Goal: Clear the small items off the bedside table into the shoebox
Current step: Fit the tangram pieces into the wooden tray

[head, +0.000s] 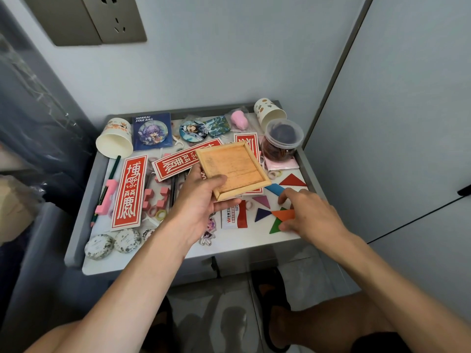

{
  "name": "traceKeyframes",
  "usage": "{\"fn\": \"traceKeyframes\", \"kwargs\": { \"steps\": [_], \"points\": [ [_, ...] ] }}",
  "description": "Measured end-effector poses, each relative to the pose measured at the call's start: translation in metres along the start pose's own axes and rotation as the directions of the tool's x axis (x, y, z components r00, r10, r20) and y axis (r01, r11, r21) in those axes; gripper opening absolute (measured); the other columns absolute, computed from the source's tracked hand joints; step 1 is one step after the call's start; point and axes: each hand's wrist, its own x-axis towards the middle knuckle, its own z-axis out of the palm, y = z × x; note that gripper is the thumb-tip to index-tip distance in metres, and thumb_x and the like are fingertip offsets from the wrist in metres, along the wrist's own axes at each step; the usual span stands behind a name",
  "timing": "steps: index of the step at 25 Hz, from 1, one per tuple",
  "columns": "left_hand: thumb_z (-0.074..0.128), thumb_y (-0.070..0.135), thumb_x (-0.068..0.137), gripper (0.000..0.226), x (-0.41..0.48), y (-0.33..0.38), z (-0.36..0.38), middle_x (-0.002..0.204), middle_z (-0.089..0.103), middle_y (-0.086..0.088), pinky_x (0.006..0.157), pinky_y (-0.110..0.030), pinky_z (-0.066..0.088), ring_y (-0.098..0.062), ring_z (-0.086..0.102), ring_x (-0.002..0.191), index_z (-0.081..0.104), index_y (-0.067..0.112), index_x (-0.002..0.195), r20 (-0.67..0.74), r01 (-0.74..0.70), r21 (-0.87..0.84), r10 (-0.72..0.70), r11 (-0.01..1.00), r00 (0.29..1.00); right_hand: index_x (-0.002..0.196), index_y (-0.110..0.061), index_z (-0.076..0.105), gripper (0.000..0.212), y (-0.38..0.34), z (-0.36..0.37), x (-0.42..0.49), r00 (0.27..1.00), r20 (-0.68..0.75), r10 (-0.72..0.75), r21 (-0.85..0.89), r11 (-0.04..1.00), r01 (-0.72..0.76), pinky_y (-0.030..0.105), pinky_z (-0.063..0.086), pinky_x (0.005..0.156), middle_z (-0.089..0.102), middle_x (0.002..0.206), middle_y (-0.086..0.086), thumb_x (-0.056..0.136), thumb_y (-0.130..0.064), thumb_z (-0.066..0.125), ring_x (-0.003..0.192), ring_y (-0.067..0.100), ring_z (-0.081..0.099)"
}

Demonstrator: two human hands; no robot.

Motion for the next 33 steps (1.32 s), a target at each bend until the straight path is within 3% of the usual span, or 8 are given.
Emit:
{"fn": "traceKeyframes", "kwargs": {
  "steps": [5, 12, 15, 19, 22, 25, 29, 33],
  "points": [
    [0.054, -0.001, 0.096, 0.036, 0.001, -0.002, -0.001, 0.114, 0.072, -0.004, 0.063, -0.034, 0.061, -0.021, 0.075, 0.091, 0.056, 0.022, 0.123, 0.006, -0.004, 0.005, 0.004, 1.0, 1.0, 0.117, -0.028, 0.05, 0.051, 0.004, 0.002, -0.006, 0.996, 0.071, -0.047, 0.07, 0.997, 0.042, 0.033, 0.051, 0.088, 0.047, 0.118, -0.005, 0.076, -0.035, 0.079, 0.104, 0.015, 0.05],
    [0.05, 0.005, 0.1, 0.028, 0.0, -0.001, 0.001, 0.115, 0.071, -0.004, 0.063, -0.036, 0.062, -0.027, 0.072, 0.097, 0.058, 0.026, 0.116, -0.014, 0.016, -0.082, -0.017, 0.997, 1.0, 0.108, -0.029, 0.053, 0.039, 0.005, -0.005, -0.008, 0.995, 0.037, -0.094, 0.158, 0.984, 0.087, 0.029, 0.051, 0.082, 0.056, 0.107, -0.008, 0.079, -0.035, 0.078, 0.098, 0.012, 0.053],
    [0.048, 0.009, 0.102, 0.025, 0.0, 0.001, -0.001, 0.112, 0.072, -0.003, 0.063, -0.037, 0.062, -0.026, 0.074, 0.093, 0.06, 0.028, 0.114, -0.02, 0.008, -0.074, -0.009, 0.997, 1.0, 0.102, -0.032, 0.063, 0.026, 0.01, -0.022, -0.013, 0.988, -0.108, -0.111, 0.317, 0.938, 0.14, 0.022, 0.047, 0.074, 0.06, 0.097, -0.014, 0.08, -0.034, 0.077, 0.091, 0.006, 0.056],
    [0.054, 0.017, 0.1, 0.023, -0.002, 0.003, -0.003, 0.105, 0.076, -0.001, 0.06, -0.037, 0.062, -0.028, 0.074, 0.093, 0.062, 0.028, 0.119, 0.051, 0.014, -0.065, -0.01, 0.998, 0.999, 0.088, -0.036, 0.065, 0.015, -0.015, -0.055, -0.005, 0.926, -0.319, -0.204, 0.492, 0.799, 0.346, 0.006, 0.044, 0.058, 0.063, 0.083, -0.023, 0.08, -0.031, 0.077, 0.079, -0.008, 0.059],
    [0.057, 0.023, 0.099, 0.024, -0.002, 0.002, -0.004, 0.109, 0.075, -0.006, 0.06, -0.034, 0.062, -0.031, 0.074, 0.093, 0.063, 0.024, 0.121, 0.126, 0.017, -0.018, -0.015, 1.0, 0.992, 0.085, -0.035, 0.063, 0.015, -0.044, -0.055, 0.011, 0.911, -0.283, -0.301, 0.427, 0.811, 0.4, 0.012, 0.044, 0.064, 0.061, 0.083, -0.019, 0.083, -0.028, 0.075, 0.081, 0.002, 0.059],
    [0.066, 0.027, 0.091, 0.02, -0.001, 0.002, -0.009, 0.101, 0.076, -0.006, 0.06, -0.03, 0.06, -0.027, 0.074, 0.089, 0.068, 0.018, 0.109, 0.164, 0.002, 0.048, -0.01, 0.999, 0.986, 0.084, -0.036, 0.063, 0.014, -0.054, -0.046, 0.02, 0.899, -0.276, -0.34, 0.437, 0.789, 0.432, 0.018, 0.044, 0.065, 0.063, 0.083, -0.017, 0.084, -0.028, 0.075, 0.081, 0.004, 0.059],
    [0.07, 0.013, 0.087, 0.018, 0.0, 0.001, -0.014, 0.092, 0.076, -0.005, 0.059, -0.027, 0.058, -0.023, 0.074, 0.082, 0.069, 0.014, 0.106, 0.16, -0.039, 0.13, 0.018, 0.991, 0.987, 0.095, -0.03, 0.071, 0.014, -0.055, -0.038, 0.026, 0.897, -0.241, -0.371, 0.39, 0.809, 0.44, 0.027, 0.049, 0.074, 0.068, 0.091, -0.012, 0.082, -0.031, 0.075, 0.09, 0.009, 0.059],
    [0.065, 0.004, 0.09, 0.019, 0.0, 0.006, -0.016, 0.091, 0.075, -0.005, 0.056, -0.026, 0.058, -0.022, 0.074, 0.081, 0.067, 0.012, 0.107, 0.151, -0.076, 0.139, 0.055, 0.987, 0.987, 0.108, -0.03, 0.072, 0.024, -0.055, -0.044, 0.025, 0.878, -0.32, -0.357, 0.483, 0.736, 0.475, 0.017, 0.047, 0.081, 0.063, 0.092, -0.026, 0.084, -0.026, 0.074, 0.091, -0.001, 0.058]
  ]
}}
